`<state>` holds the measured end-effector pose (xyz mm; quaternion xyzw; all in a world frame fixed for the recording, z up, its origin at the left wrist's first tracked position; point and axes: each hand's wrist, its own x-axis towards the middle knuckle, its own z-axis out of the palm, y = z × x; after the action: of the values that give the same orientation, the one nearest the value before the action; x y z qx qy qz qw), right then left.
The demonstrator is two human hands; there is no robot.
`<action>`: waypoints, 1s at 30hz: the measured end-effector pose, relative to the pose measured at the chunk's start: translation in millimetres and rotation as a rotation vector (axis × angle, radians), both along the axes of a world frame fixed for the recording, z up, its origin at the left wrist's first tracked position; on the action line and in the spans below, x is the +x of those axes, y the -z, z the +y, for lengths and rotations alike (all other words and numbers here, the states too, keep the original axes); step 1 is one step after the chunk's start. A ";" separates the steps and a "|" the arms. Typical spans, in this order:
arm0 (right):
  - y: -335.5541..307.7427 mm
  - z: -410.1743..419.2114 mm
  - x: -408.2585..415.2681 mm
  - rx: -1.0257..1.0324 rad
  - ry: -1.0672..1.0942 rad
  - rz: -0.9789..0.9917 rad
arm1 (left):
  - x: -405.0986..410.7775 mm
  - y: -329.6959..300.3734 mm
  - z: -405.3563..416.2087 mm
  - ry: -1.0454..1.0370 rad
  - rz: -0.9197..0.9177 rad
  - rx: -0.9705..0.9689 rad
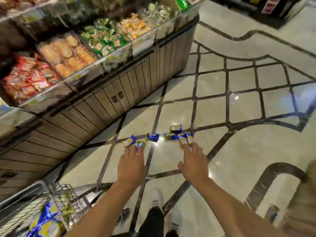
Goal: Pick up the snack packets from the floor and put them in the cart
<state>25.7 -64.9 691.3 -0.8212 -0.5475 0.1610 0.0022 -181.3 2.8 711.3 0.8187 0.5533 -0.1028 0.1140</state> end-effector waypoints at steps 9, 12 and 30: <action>28.6 22.7 123.1 0.056 0.243 0.074 | 161.5 50.4 70.2 0.134 -0.113 -0.117; 42.8 21.5 173.1 0.065 0.323 0.113 | 212.7 66.9 80.5 0.133 -0.142 -0.177; 563.7 70.5 287.5 0.035 0.093 0.209 | 361.3 575.0 132.9 -0.217 -0.304 -0.381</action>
<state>313.2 5.6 127.6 -0.8243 -0.5083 0.2359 0.0810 179.9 135.7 136.4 0.7245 0.5851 -0.0681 0.3580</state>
